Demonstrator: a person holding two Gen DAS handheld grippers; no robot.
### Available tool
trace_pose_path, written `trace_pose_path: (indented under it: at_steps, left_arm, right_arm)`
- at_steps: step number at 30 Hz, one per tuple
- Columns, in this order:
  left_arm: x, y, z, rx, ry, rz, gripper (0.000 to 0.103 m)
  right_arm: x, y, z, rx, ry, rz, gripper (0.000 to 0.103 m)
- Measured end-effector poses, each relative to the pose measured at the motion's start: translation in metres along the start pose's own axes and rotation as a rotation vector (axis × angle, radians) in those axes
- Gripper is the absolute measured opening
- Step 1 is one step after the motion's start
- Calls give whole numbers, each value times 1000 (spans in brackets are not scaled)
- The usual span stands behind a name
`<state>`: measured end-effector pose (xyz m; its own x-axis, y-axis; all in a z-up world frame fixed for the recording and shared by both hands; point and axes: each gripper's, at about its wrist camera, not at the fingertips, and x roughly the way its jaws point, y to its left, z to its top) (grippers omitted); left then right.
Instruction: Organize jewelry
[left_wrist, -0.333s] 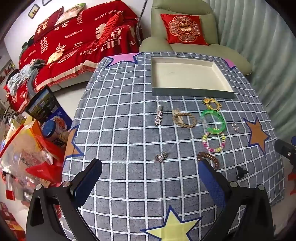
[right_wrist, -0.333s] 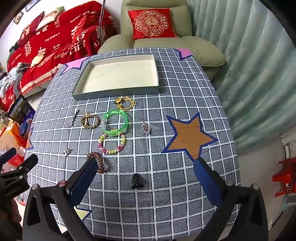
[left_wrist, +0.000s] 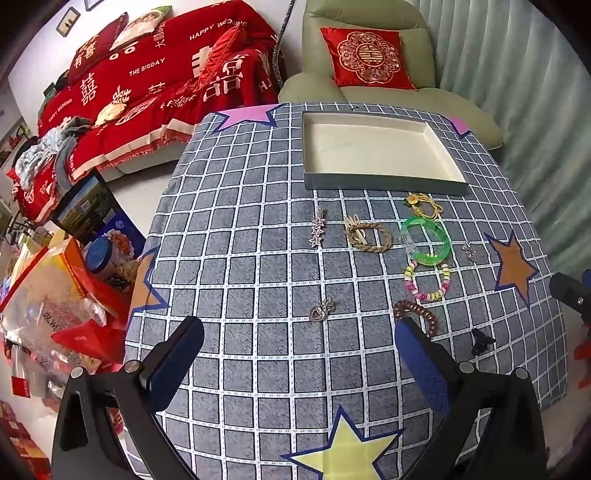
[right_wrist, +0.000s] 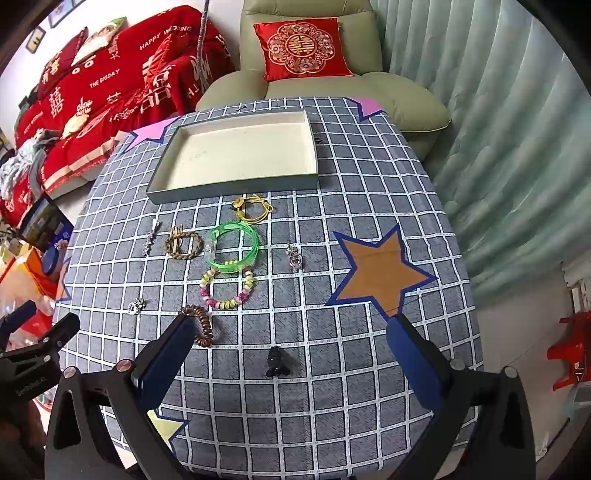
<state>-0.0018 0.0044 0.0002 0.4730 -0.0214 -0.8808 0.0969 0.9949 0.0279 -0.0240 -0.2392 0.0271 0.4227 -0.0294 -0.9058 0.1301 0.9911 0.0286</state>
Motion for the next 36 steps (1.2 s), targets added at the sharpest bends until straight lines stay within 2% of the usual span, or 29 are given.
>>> trace_pose_path:
  at_steps: [36]
  left_arm:
    - [-1,4,4,-7,-24,3,103]
  right_arm:
    - [2,15,2,-13,7,-6,103]
